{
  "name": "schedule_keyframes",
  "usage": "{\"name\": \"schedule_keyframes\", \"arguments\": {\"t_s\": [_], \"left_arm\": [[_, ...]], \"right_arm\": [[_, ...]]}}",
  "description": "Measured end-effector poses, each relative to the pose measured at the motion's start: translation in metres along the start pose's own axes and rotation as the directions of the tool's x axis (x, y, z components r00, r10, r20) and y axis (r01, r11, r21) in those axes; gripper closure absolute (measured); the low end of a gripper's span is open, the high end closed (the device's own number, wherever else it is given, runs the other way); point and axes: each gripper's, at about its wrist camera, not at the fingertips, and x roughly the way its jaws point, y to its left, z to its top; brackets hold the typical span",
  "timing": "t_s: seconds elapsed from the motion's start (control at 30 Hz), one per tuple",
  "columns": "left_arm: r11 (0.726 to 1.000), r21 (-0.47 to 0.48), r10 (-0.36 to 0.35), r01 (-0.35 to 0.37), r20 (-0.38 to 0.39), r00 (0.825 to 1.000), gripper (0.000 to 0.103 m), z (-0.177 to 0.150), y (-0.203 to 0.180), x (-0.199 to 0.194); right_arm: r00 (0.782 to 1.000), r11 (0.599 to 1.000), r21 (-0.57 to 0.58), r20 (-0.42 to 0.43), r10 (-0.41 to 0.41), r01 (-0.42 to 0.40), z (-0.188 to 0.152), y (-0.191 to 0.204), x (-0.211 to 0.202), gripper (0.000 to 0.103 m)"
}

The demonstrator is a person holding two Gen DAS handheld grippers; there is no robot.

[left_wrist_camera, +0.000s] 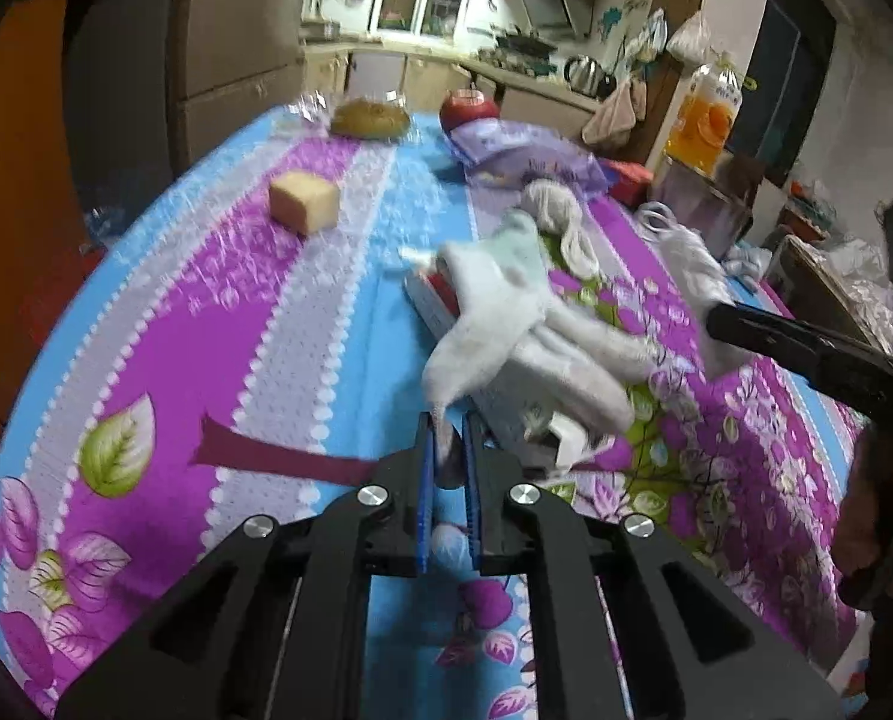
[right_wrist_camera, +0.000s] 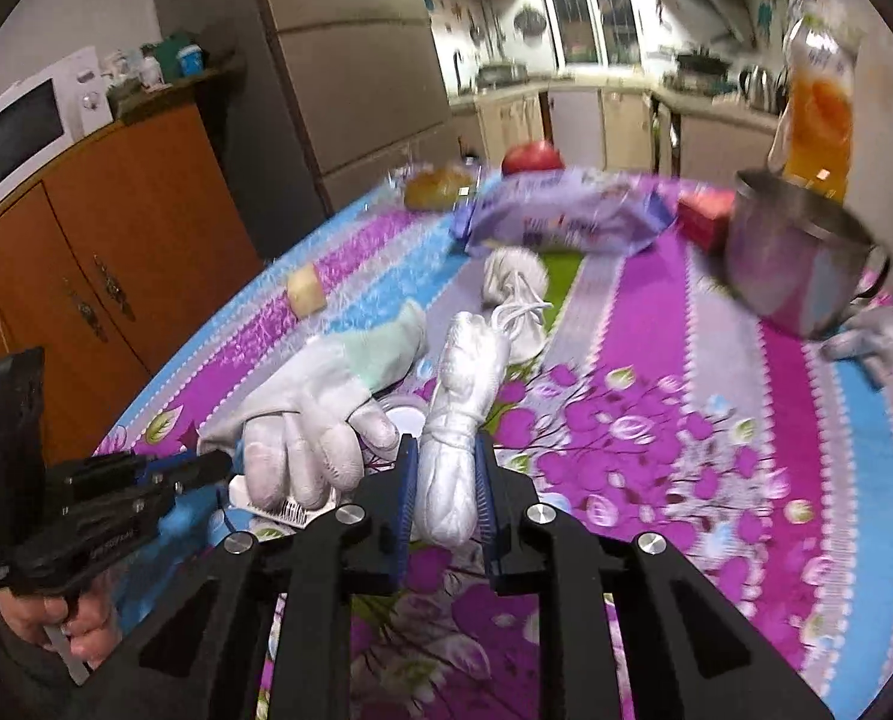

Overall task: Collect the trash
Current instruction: 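Grasp a white glove with the left tool while the right tool grasps another glove, then carry both white gloves off the table over the green bin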

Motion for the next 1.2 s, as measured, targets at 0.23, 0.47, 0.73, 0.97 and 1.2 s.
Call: {"name": "schedule_keyframes", "arguments": {"t_s": [0.23, 0.47, 0.73, 0.97, 1.2], "left_arm": [[1.0, 0.03, -0.01, 0.007, 0.125, 0.992, 0.101, 0.031, -0.015, -0.029], [0.994, 0.107, -0.024, -0.001, 0.242, 0.97, 0.101, 0.081, -0.046, -0.059], [0.981, 0.192, -0.088, 0.033, 0.282, 0.955, 0.101, 0.091, -0.096, -0.083], [0.966, 0.233, -0.177, 0.117, 0.259, 0.949, 0.101, 0.079, -0.146, -0.083], [0.93, 0.305, -0.279, 0.204, 0.229, 0.933, 0.101, 0.059, -0.203, -0.087]], "right_arm": [[0.996, 0.997, -0.038, 0.071, -0.061, 0.064, -0.008, 0.0, -0.039, 0.083], [0.986, 0.993, -0.037, 0.13, -0.103, 0.109, -0.017, -0.006, -0.078, 0.083], [0.966, 0.986, 0.001, 0.2, -0.164, 0.168, -0.033, -0.02, -0.121, 0.083], [0.914, 0.955, -0.005, 0.293, -0.282, 0.296, -0.046, -0.025, -0.177, 0.083], [0.868, 0.926, 0.04, 0.334, -0.367, 0.376, -0.059, -0.047, -0.228, 0.083]]}}
